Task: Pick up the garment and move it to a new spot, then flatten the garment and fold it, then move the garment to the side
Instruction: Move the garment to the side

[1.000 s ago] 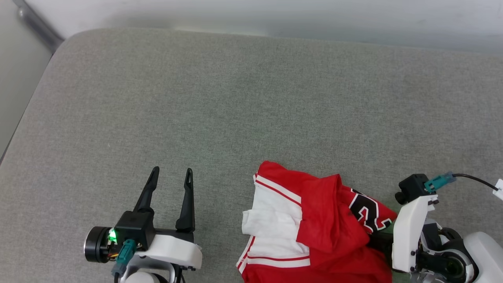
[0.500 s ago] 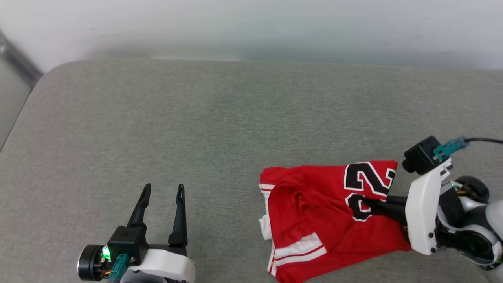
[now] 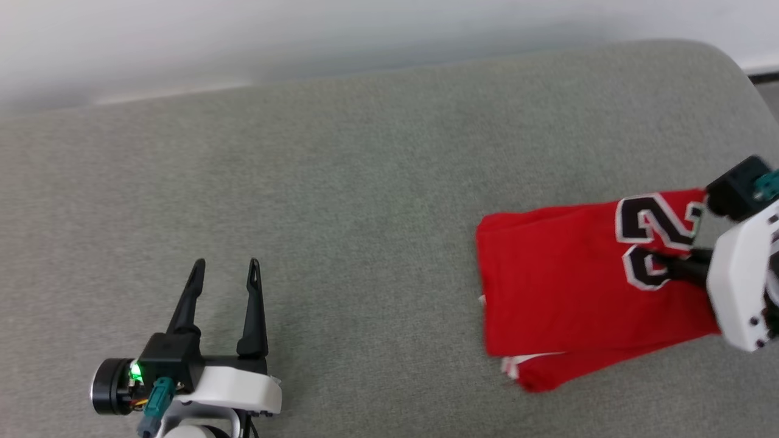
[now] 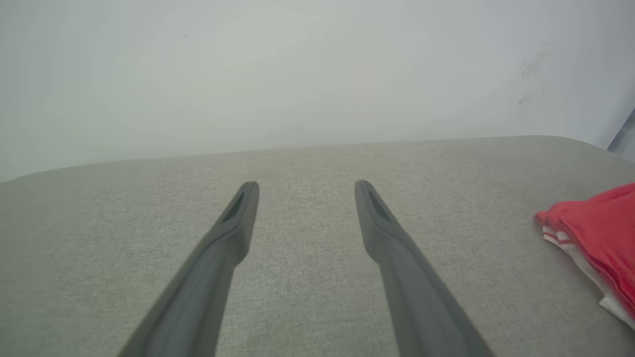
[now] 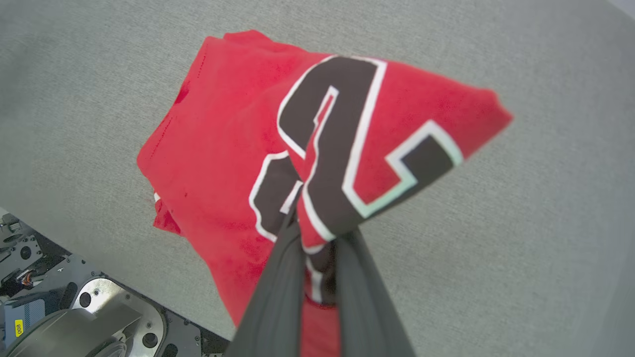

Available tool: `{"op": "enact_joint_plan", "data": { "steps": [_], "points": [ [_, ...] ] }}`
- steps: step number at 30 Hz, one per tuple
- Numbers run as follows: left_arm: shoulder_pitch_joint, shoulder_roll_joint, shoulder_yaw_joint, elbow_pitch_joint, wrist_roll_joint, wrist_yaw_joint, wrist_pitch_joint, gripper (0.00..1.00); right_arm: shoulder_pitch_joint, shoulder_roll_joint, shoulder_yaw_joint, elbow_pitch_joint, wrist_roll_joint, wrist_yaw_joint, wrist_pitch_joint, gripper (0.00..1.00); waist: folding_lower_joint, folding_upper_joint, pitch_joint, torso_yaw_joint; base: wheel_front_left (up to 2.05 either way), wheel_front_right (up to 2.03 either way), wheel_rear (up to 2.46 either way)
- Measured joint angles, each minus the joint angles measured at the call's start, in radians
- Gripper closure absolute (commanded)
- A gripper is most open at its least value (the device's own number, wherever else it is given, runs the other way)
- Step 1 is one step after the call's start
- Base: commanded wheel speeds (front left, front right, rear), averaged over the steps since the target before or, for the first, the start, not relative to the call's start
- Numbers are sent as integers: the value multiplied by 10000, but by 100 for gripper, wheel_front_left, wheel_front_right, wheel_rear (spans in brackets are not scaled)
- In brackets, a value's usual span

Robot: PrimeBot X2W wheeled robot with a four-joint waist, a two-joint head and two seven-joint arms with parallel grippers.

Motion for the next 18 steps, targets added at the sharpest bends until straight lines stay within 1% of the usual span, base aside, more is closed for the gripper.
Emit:
{"op": "enact_joint_plan", "data": {
  "steps": [3,6,8,14,18],
  "points": [
    [-244,77,125,-52,163,-176,2,0,-328,-314,-224,468,-401,0,-113,100,1,-1,438,-295,0,0,0],
    [-491,155,148,-128,293,-309,2,0,-620,-556,-600,1246,-708,2,-380,100,1,0,904,-505,0,0,0],
    [-676,203,196,-196,320,-349,2,0,-766,-554,-966,1885,-752,0,-474,100,1,0,1218,-600,0,0,0],
    [-1016,337,343,-389,407,-500,0,0,-1250,-500,-1987,3340,-1528,2,-897,100,1,0,2083,-718,0,0,0],
    [-1203,364,330,-581,489,-579,2,0,-1624,-384,-2847,4293,-2059,2,-1168,100,1,0,2603,-703,0,0,0]
  ]
}}
